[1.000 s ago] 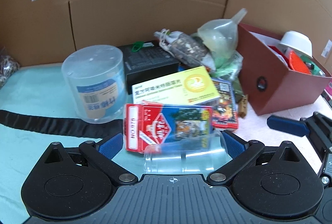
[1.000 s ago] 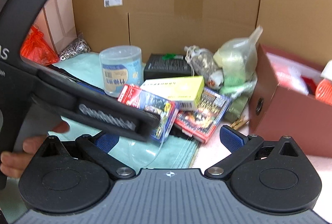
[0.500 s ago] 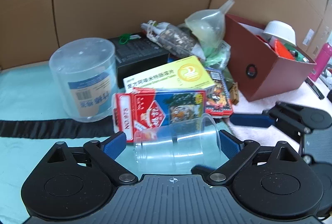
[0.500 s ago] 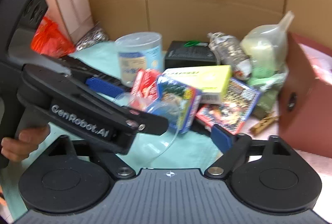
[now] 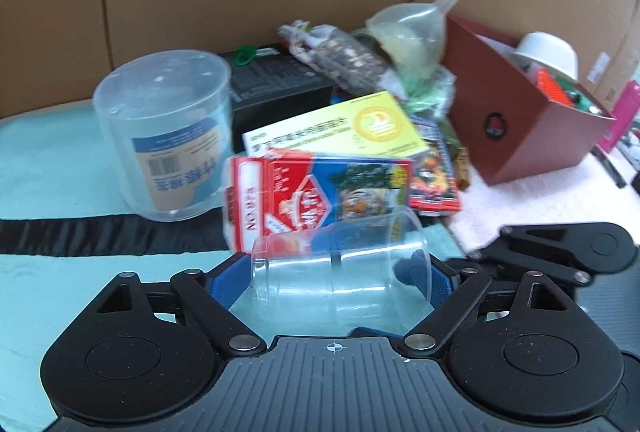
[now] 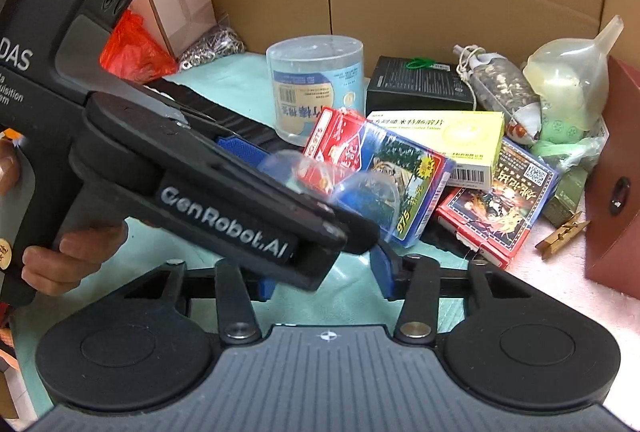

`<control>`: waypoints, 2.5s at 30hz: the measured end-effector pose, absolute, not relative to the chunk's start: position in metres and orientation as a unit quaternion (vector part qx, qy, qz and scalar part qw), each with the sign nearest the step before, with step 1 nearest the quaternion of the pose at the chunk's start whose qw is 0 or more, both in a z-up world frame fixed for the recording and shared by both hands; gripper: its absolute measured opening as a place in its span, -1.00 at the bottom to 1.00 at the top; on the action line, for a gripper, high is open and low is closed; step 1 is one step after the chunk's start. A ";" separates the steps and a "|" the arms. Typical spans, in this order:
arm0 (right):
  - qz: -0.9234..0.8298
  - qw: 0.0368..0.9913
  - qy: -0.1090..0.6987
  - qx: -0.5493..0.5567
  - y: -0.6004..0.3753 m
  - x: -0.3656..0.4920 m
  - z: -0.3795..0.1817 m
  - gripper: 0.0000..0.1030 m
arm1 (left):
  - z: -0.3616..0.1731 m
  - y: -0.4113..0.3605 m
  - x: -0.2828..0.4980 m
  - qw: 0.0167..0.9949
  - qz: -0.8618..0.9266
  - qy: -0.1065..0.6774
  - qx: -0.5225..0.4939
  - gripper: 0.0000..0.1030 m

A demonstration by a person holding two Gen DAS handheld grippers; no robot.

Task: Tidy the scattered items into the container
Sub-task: 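Grasp the clear plastic cup lying beside the card box with the left gripper, then carry the clear cup with the left gripper and lower it into the red box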

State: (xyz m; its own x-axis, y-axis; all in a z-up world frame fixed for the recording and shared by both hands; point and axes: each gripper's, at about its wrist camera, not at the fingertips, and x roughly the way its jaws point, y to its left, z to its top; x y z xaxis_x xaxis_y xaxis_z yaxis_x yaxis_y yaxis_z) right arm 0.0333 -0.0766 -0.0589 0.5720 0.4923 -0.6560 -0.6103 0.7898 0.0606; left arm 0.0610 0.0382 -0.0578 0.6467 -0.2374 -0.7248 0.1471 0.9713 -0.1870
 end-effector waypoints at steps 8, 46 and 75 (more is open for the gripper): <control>0.312 0.882 0.342 -0.089 -0.070 0.043 -0.059 -0.30 | -0.056 0.038 0.060 0.908 -0.107 0.403 -0.046 0.67; 0.260 0.943 0.195 -0.066 -0.163 -0.001 0.029 -0.79 | 0.051 -0.097 0.058 0.938 -0.176 0.299 0.021 0.60; 0.084 0.972 0.216 -0.026 -0.241 0.162 0.009 -0.77 | 0.030 -0.194 0.242 0.901 -0.311 0.291 0.079 0.63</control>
State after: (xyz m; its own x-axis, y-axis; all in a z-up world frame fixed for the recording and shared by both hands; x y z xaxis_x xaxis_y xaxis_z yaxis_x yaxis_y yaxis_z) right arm 0.1621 -0.2412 0.0087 0.8925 0.1518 -0.4247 -0.1739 0.9847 -0.0135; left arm 0.2421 -0.1938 0.0301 0.6374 -0.5140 -0.5740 0.6056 0.7948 -0.0393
